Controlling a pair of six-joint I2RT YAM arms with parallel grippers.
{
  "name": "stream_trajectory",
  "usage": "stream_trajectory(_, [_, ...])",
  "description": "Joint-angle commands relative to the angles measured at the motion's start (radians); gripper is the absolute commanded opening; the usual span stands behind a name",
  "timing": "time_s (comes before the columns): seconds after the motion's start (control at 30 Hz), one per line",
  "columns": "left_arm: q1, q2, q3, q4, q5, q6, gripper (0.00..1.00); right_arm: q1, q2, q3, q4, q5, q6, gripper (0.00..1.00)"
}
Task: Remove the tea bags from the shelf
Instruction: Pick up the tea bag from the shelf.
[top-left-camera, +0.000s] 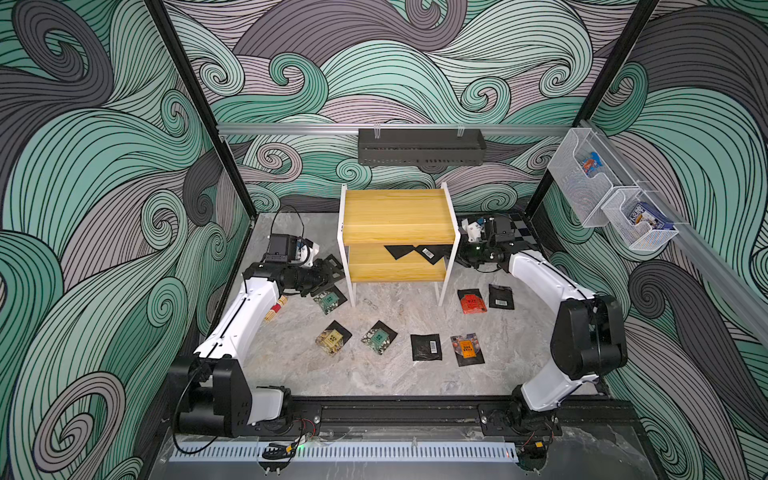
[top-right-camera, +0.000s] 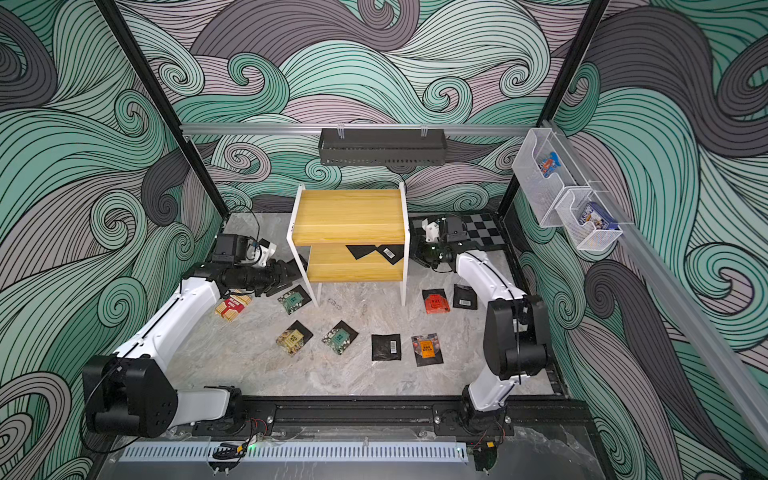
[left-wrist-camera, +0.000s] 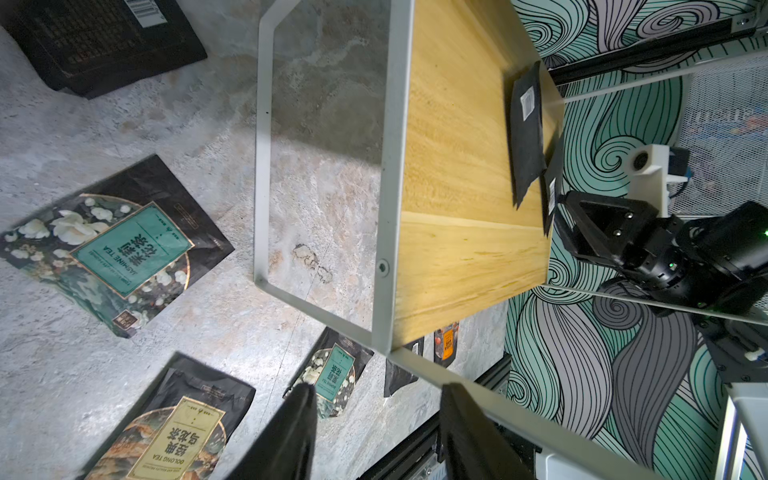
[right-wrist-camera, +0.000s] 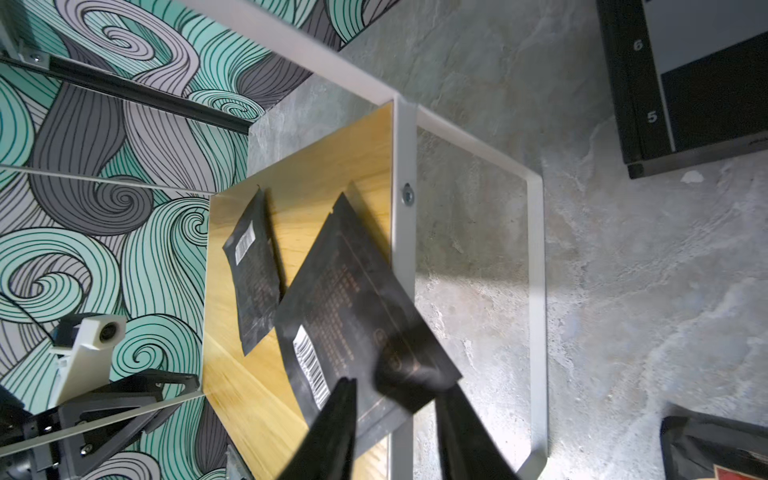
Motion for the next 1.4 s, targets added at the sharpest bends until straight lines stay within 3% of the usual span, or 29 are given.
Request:
stream_trajectory(0.0, [-0.006,0.007,0.01,-0.008,0.016,0.025,0.51,-0.009,-0.046,-0.017,-0.01,0.008,-0.009,0.26])
stream_trajectory(0.13, [-0.007,0.007,0.008,-0.008,0.017,0.027,0.51,-0.016,-0.075,-0.027,-0.011,0.007,-0.007,0.13])
stream_trajectory(0.33, [-0.007,0.0,0.008,-0.011,0.019,0.03,0.51,-0.021,-0.094,-0.033,-0.011,0.013,-0.006,0.06])
stream_trajectory(0.37, [-0.007,-0.001,0.008,-0.013,0.019,0.03,0.51,-0.022,-0.095,-0.035,-0.011,0.013,-0.006,0.1])
stream_trajectory(0.47, [-0.006,-0.005,0.007,-0.015,0.019,0.031,0.51,-0.021,-0.08,-0.027,-0.01,0.004,-0.006,0.41])
stream_trajectory(0.53, [-0.007,-0.006,0.005,-0.014,0.019,0.03,0.51,-0.022,-0.061,-0.017,-0.008,-0.009,-0.009,0.55])
stream_trajectory(0.63, [-0.007,-0.006,0.002,-0.015,0.019,0.028,0.51,-0.022,-0.034,-0.005,-0.007,-0.016,-0.015,0.67])
stream_trajectory(0.73, [-0.007,-0.008,-0.001,-0.013,0.019,0.027,0.51,-0.018,0.0,0.011,-0.001,-0.045,-0.018,0.69])
stream_trajectory(1.03, [-0.007,-0.003,-0.009,-0.006,0.019,0.016,0.51,0.015,0.077,0.053,0.004,-0.058,-0.017,0.64])
stream_trajectory(1.37, [-0.006,0.009,-0.007,0.0,0.017,0.016,0.51,-0.008,0.048,0.009,0.008,-0.022,-0.016,0.35])
